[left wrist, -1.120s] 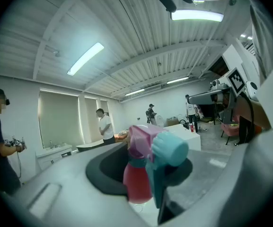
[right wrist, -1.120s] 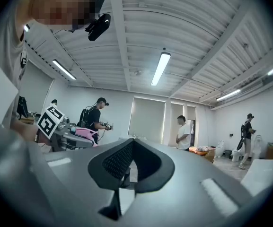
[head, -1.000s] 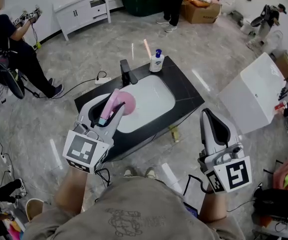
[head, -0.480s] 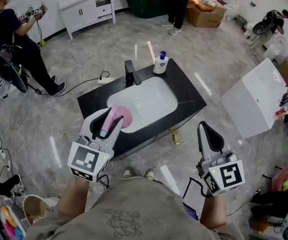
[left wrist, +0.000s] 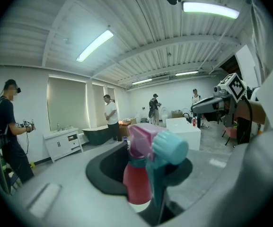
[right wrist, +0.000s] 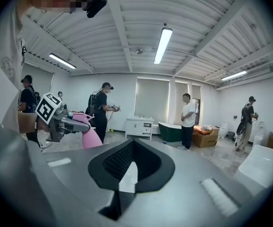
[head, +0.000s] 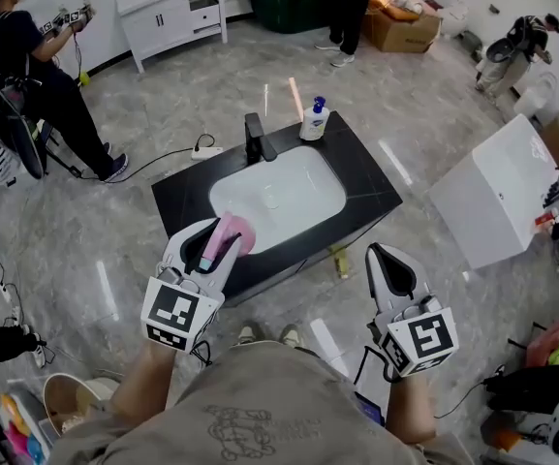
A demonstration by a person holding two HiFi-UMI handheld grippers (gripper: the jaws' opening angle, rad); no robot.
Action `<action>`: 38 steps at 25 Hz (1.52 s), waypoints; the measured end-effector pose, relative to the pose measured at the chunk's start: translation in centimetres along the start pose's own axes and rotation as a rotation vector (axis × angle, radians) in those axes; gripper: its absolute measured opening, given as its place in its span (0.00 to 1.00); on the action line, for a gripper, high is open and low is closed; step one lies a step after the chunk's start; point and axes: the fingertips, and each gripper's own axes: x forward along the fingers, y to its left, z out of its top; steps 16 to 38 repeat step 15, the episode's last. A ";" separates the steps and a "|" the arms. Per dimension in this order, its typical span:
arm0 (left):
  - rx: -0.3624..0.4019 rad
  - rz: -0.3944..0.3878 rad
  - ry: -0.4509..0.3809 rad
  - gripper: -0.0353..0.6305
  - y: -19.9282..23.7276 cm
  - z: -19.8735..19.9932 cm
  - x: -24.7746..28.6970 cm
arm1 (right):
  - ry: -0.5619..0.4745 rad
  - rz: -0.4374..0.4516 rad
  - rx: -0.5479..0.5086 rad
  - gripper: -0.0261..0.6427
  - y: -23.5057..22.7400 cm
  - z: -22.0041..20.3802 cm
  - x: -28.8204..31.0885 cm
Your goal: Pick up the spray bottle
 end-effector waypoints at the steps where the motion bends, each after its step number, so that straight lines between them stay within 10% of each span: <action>1: 0.001 -0.001 0.000 0.27 0.0 -0.1 -0.1 | 0.000 0.001 -0.002 0.08 0.1 0.0 0.0; 38: 0.006 -0.012 0.000 0.27 -0.9 -0.1 -0.2 | 0.001 -0.009 -0.006 0.08 -0.2 -0.4 -0.9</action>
